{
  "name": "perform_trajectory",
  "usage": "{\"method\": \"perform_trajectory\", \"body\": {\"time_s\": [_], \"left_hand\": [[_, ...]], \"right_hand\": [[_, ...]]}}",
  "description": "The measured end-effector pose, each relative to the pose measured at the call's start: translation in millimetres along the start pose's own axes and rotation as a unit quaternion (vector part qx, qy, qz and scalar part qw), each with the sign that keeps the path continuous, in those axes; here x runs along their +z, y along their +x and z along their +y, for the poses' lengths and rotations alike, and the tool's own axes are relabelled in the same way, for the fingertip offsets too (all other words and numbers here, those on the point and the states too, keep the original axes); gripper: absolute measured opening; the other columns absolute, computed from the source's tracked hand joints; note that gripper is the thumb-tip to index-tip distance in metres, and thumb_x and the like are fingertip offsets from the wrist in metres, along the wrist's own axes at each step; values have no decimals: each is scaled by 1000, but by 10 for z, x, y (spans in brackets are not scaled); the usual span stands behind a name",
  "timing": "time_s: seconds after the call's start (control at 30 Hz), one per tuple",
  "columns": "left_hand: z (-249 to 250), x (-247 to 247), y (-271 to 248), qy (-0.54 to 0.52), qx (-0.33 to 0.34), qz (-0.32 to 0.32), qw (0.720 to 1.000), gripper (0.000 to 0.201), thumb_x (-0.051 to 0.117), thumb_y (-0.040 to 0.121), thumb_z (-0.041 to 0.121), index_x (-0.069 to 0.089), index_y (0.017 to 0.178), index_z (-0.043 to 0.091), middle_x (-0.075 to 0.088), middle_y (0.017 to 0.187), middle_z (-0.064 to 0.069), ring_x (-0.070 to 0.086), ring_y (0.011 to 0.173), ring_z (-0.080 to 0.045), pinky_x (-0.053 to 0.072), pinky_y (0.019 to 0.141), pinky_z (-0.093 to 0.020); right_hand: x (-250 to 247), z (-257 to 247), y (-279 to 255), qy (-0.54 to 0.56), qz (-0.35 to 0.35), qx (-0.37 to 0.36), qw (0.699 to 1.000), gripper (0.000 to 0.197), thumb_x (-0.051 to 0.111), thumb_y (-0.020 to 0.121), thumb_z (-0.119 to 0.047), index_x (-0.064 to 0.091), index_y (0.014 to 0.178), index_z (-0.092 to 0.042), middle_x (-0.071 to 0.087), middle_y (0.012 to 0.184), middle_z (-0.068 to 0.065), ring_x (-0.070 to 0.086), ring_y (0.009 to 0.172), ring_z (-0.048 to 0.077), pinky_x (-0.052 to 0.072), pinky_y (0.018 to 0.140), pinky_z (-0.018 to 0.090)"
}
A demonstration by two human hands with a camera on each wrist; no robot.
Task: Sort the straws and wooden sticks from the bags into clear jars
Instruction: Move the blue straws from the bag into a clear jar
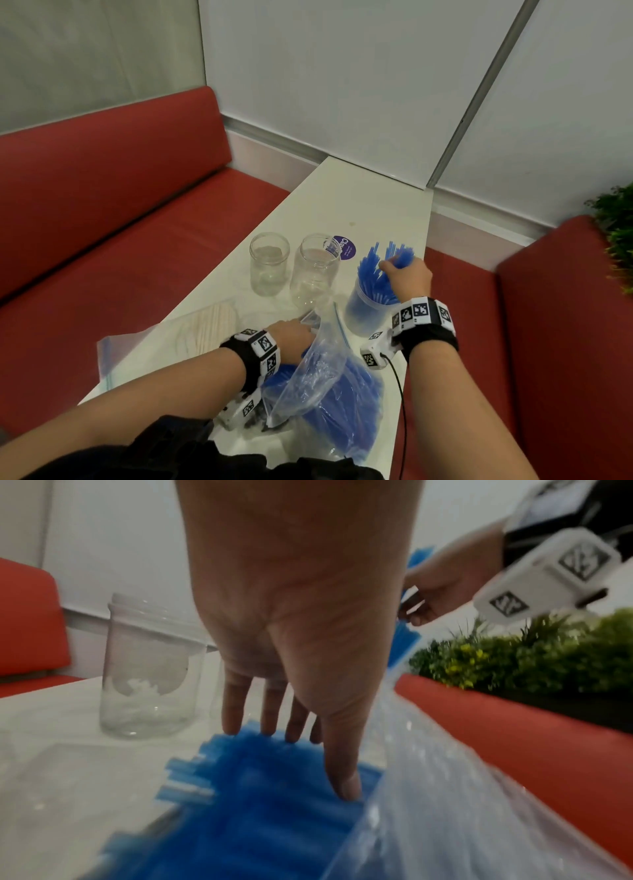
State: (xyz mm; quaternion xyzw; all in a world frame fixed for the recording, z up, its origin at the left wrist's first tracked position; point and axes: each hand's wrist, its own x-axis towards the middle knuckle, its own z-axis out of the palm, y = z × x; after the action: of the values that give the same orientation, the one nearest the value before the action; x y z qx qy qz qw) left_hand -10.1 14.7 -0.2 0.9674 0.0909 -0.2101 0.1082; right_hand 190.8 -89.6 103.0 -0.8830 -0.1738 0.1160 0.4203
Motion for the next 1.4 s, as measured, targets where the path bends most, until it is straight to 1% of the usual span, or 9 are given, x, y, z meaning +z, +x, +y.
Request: {"method": "perform_trajectory", "body": {"time_s": [0.23, 0.43, 0.73, 0.83, 0.93, 1.07, 1.13, 1.27, 1.4], "left_hand": [[-25, 76, -51, 101, -21, -11, 995, 26, 46, 101, 24, 60, 119, 12, 61, 123, -8, 59, 111, -28, 47, 88, -40], [41, -112, -40, 102, -61, -39, 992, 26, 44, 101, 15, 64, 115, 7, 66, 118, -9, 64, 104, -28, 52, 88, -38], [137, -495, -118, 97, -119, -88, 984, 29, 46, 101, 12, 60, 123, 0, 62, 124, -12, 62, 111, -29, 50, 89, -35], [163, -812, -227, 94, -134, -90, 982, 29, 51, 99, 14, 59, 124, 0, 62, 124, -12, 61, 113, -28, 48, 91, -35], [235, -1205, -377, 113, -150, -85, 978, 29, 52, 98, 13, 59, 124, 1, 63, 112, -8, 60, 112, -26, 45, 87, -32], [337, -1662, -606, 142, -121, -40, 982, 21, 56, 96, 14, 66, 109, 1, 67, 104, -7, 64, 100, -25, 47, 86, -32], [374, -1864, -685, 121, -85, 10, 989, 24, 67, 90, 31, 68, 91, 7, 67, 85, -3, 64, 81, -22, 49, 76, -32], [416, -2066, -732, 38, 9, 211, 977, 49, 58, 87, 56, 60, 62, 14, 53, 52, 2, 50, 50, -16, 38, 52, -28], [466, -1902, -648, 66, 33, 252, 965, 47, 51, 96, 47, 47, 58, 20, 48, 55, 5, 52, 59, -18, 36, 56, -30]], "right_hand": [[230, 16, -33, -41, 160, -241, 956, 35, 61, 98, -29, 60, 131, -16, 60, 131, 6, 51, 126, 25, 36, 105, 36], [526, 342, -59, -264, -36, -151, 952, 73, 32, 103, -58, 9, 162, -21, 4, 170, 6, -11, 155, 33, -13, 120, 54], [417, 127, -363, -101, 60, -241, 963, 73, 54, 100, -39, 17, 161, -21, -5, 169, 10, -6, 156, 31, 1, 126, 41], [495, 56, -553, -27, -227, -235, 945, 71, 60, 93, -19, 29, 157, -28, 30, 163, 1, 40, 142, 17, 28, 113, 16], [687, 71, -704, -170, -432, -184, 867, 85, 74, 86, -30, 28, 158, -31, 18, 167, 3, 20, 152, 28, 23, 122, 46], [883, 124, -864, -50, -317, -177, 931, 16, 69, 93, -34, 68, 99, -20, 73, 93, -8, 64, 91, 2, 48, 89, 40], [909, 103, -965, 85, -316, -131, 936, 26, 66, 95, -29, 60, 72, -19, 66, 59, -10, 60, 59, 2, 48, 68, 36], [858, -54, -1049, 221, -278, -143, 924, 33, 69, 82, -41, 57, 58, -23, 57, 52, 2, 55, 53, 20, 47, 60, 33], [814, -241, -980, 254, -214, -115, 936, 24, 58, 86, -6, 49, 63, -11, 50, 43, -2, 47, 43, 15, 41, 54, 32]]}}
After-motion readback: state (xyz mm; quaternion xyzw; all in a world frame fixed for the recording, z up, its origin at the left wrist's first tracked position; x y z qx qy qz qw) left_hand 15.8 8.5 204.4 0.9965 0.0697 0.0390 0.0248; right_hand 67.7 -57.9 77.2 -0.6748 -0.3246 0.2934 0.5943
